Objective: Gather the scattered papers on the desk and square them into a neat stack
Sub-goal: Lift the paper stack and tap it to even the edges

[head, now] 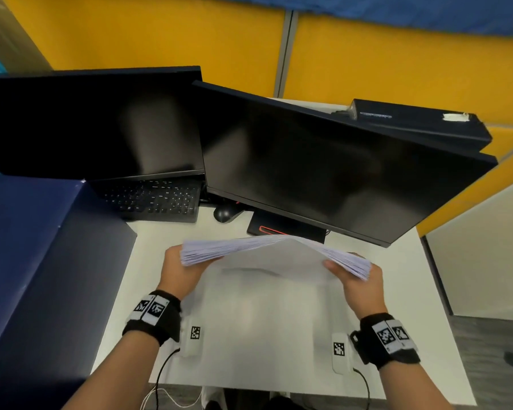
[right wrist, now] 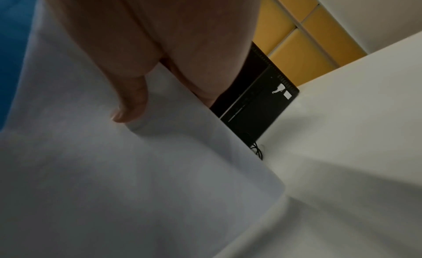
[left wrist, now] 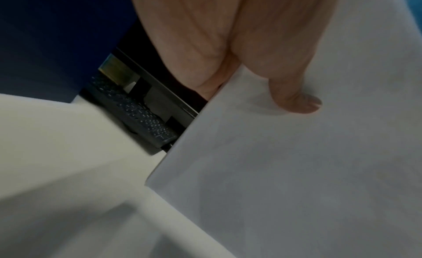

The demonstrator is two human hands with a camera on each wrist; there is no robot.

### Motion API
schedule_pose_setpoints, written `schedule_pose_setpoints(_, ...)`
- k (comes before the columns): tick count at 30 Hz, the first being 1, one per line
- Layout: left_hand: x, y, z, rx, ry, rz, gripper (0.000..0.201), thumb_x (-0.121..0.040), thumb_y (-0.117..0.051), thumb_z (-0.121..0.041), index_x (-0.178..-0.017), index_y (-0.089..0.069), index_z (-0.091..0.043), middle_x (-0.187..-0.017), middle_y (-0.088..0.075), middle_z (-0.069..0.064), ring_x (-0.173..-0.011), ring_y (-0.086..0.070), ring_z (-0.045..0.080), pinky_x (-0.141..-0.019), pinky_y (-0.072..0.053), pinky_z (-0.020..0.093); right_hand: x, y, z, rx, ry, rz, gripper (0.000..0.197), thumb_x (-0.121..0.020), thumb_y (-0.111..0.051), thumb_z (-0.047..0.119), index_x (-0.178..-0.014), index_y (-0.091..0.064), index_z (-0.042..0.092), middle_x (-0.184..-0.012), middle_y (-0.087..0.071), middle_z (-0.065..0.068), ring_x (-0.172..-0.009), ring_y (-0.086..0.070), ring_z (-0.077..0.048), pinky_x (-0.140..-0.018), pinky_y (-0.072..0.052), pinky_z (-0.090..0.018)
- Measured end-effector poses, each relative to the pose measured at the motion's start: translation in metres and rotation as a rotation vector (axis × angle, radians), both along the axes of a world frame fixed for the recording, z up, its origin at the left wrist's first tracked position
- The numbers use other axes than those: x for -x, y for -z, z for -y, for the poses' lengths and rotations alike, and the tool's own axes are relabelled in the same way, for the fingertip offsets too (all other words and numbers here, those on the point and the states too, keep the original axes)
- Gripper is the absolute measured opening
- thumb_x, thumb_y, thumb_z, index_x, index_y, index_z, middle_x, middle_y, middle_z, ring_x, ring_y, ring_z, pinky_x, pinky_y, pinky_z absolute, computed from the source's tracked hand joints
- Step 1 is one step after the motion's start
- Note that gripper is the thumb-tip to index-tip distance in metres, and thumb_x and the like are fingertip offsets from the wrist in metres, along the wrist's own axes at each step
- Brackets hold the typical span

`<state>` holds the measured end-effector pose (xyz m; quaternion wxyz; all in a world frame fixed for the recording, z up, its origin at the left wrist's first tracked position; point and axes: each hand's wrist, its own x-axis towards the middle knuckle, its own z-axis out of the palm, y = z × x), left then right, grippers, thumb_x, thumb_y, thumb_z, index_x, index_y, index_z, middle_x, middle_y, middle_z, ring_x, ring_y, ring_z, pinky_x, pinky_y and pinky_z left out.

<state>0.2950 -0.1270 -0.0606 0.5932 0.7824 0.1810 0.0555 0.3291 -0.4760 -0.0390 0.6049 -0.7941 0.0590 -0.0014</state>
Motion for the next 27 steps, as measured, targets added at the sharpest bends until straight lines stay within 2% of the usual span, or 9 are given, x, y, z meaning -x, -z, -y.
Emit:
schedule_pose_setpoints(5, 0.003, 0.015, 0.015, 0.033, -0.104, -0.044, 0.025, -0.069, -0.091, -0.02, -0.089, -0.077, -0.026, -0.08, -0.076, -0.02, -0.082, -0.073, 0.005, -0.072, -0.054, 0.017, 0.002, 0.018, -0.008, 0.012, 0.024, -0.143, 0.026, -0.077, -0.083, 0.017, -0.097, -0.069, 0.026, -0.096, -0.073, 0.01, -0.075, -0.069, 0.011, -0.065, -0.053, -0.007)
schedule_pose_setpoints(9, 0.004, 0.001, 0.026, 0.094, -0.141, 0.073, 0.048, -0.069, -0.091, -0.021, -0.111, -0.067, -0.024, -0.103, -0.07, -0.015, -0.094, -0.066, -0.003, -0.082, -0.051, 0.012, 0.005, 0.012, -0.016, -0.104, 0.076, -0.134, 0.038, -0.078, -0.083, 0.017, -0.112, -0.066, 0.018, -0.102, -0.072, 0.011, -0.085, -0.07, 0.006, -0.074, -0.055, -0.013)
schedule_pose_setpoints(11, 0.007, -0.006, 0.033, 0.164, -0.152, 0.159, 0.039, -0.078, -0.083, -0.032, -0.111, -0.065, -0.022, -0.104, -0.068, -0.008, -0.091, -0.065, 0.001, -0.081, -0.051, 0.016, 0.007, 0.007, -0.021, -0.155, 0.107, -0.094, 0.032, -0.084, -0.077, 0.015, -0.113, -0.063, 0.013, -0.101, -0.069, 0.011, -0.081, -0.067, 0.013, -0.069, -0.051, -0.005)
schedule_pose_setpoints(13, 0.006, -0.014, 0.042, 0.241, -0.249, 0.17, 0.025, -0.083, -0.077, -0.038, -0.096, -0.067, -0.019, -0.092, -0.068, -0.004, -0.08, -0.063, 0.004, -0.076, -0.049, 0.021, 0.005, 0.001, -0.029, -0.178, 0.173, -0.068, 0.019, -0.091, -0.068, 0.016, -0.108, -0.064, 0.008, -0.094, -0.066, 0.011, -0.074, -0.065, 0.015, -0.065, -0.048, -0.004)
schedule_pose_setpoints(18, -0.007, -0.015, 0.042, 0.307, -0.435, 0.128, 0.012, -0.091, -0.069, -0.023, -0.081, -0.067, -0.018, -0.084, -0.068, -0.001, -0.08, -0.063, 0.017, -0.08, -0.049, 0.033, -0.007, -0.007, -0.04, -0.183, 0.325, -0.119, 0.029, -0.091, -0.065, 0.035, -0.074, -0.059, 0.012, -0.072, -0.058, 0.002, -0.067, -0.053, -0.015, -0.067, -0.043, -0.026)
schedule_pose_setpoints(22, -0.003, -0.011, 0.028, 0.313, -0.231, 0.139, 0.009, -0.089, -0.068, -0.02, -0.097, -0.068, -0.023, -0.096, -0.073, 0.002, -0.089, -0.067, 0.013, -0.083, -0.053, 0.029, -0.013, -0.012, -0.037, -0.221, 0.35, -0.112, 0.034, -0.094, -0.059, 0.03, -0.064, -0.051, 0.019, -0.067, -0.051, 0.001, -0.068, -0.047, -0.018, -0.069, -0.039, -0.03)
schedule_pose_setpoints(24, 0.001, -0.003, 0.021, 0.198, -0.062, 0.112, 0.042, -0.075, -0.079, -0.008, -0.111, -0.063, -0.024, -0.104, -0.072, -0.005, -0.093, -0.067, 0.002, -0.085, -0.051, 0.02, -0.015, -0.012, -0.032, -0.203, 0.296, -0.133, 0.03, -0.095, -0.059, 0.033, -0.068, -0.055, 0.018, -0.071, -0.055, 0.0, -0.072, -0.049, -0.018, -0.07, -0.04, -0.03)
schedule_pose_setpoints(25, 0.001, -0.002, 0.019, 0.105, -0.036, 0.059, 0.051, -0.068, -0.086, -0.004, -0.11, -0.064, -0.024, -0.103, -0.072, -0.01, -0.091, -0.066, -0.005, -0.084, -0.05, 0.015, -0.015, -0.012, -0.029, -0.171, 0.246, -0.141, 0.03, -0.095, -0.058, 0.035, -0.071, -0.057, 0.018, -0.073, -0.057, 0.0, -0.073, -0.051, -0.018, -0.072, -0.041, -0.03)
schedule_pose_setpoints(27, -0.004, -0.005, 0.017, -0.022, -0.067, -0.023, 0.04, -0.062, -0.094, -0.012, -0.093, -0.069, -0.022, -0.083, -0.073, -0.015, -0.077, -0.065, -0.006, -0.074, -0.05, 0.014, -0.015, -0.017, -0.018, -0.081, 0.129, -0.127, 0.032, -0.093, -0.059, 0.042, -0.072, -0.06, 0.019, -0.073, -0.06, 0.005, -0.072, -0.054, -0.013, -0.073, -0.041, -0.03)
